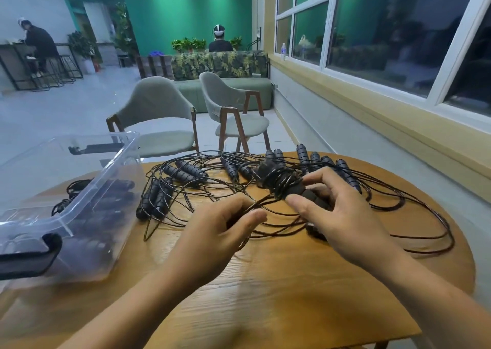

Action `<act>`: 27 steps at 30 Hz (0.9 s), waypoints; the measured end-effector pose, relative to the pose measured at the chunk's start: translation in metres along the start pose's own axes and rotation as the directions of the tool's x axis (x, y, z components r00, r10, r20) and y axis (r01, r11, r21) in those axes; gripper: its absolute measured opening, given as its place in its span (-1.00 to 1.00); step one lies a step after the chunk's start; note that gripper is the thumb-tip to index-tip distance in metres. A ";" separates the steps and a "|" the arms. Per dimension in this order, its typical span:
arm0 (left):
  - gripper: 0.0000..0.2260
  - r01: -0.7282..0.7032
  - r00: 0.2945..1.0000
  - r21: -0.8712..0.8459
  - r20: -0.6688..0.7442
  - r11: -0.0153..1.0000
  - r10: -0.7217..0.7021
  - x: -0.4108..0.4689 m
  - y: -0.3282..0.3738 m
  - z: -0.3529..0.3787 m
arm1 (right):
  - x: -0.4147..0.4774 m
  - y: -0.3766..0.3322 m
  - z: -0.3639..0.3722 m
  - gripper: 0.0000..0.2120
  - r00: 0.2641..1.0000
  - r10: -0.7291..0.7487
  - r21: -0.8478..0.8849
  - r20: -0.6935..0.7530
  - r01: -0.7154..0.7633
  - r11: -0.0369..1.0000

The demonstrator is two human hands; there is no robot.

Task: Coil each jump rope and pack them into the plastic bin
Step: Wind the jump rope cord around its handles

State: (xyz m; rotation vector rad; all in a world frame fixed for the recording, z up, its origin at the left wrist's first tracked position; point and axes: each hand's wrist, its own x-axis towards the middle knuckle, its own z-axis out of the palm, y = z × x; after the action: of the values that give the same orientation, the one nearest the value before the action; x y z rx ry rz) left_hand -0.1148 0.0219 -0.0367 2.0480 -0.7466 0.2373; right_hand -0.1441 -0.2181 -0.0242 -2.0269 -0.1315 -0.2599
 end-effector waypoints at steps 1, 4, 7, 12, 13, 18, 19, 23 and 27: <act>-0.77 -0.008 1.000 0.017 0.003 1.000 0.008 0.000 0.000 -0.001 | 0.001 0.001 0.000 -0.63 1.000 0.002 -0.045 0.011 -0.001 0.999; -0.87 -0.035 0.999 0.061 0.002 0.997 0.035 0.000 0.000 -0.004 | 0.000 0.004 0.002 -0.72 0.999 -0.023 -0.130 0.024 0.026 0.991; -0.88 -0.066 0.998 0.088 -0.009 0.994 0.067 0.000 0.000 -0.007 | 0.000 0.006 0.003 -0.75 0.996 -0.018 -0.204 0.092 0.037 0.978; -0.87 -0.114 0.991 0.082 0.076 0.990 0.108 0.001 0.003 -0.015 | 0.002 0.004 0.000 -0.79 0.930 0.116 -0.245 0.349 -0.028 0.969; -0.86 -0.131 0.988 0.074 0.097 0.989 0.123 0.001 0.002 -0.016 | 0.002 0.003 -0.001 -0.80 0.903 0.142 -0.244 0.405 -0.042 0.969; -0.82 -0.185 0.973 0.132 0.160 0.974 0.163 0.000 -0.001 -0.016 | 0.000 -0.001 -0.005 -0.77 0.772 0.185 -0.220 0.608 -0.060 0.974; -0.81 -0.191 0.971 0.122 0.167 0.974 0.169 0.001 -0.001 -0.016 | 0.000 -0.001 -0.006 -0.77 0.744 0.186 -0.205 0.641 -0.067 0.976; -0.80 -0.168 0.963 0.003 0.215 0.986 0.163 0.002 0.001 -0.019 | -0.002 -0.005 -0.009 -0.82 0.650 0.158 -0.112 0.744 -0.112 0.987; -0.83 -0.103 0.962 -0.119 0.242 0.988 0.130 0.002 0.001 -0.019 | -0.002 -0.006 -0.011 -0.82 0.574 0.081 0.015 0.815 -0.161 0.987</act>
State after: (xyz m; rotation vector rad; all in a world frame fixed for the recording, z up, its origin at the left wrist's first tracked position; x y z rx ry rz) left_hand -0.1119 0.0368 -0.0244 1.9566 -1.0150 0.0046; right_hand -0.1491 -0.2247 -0.0147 -1.9019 -0.5681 0.7991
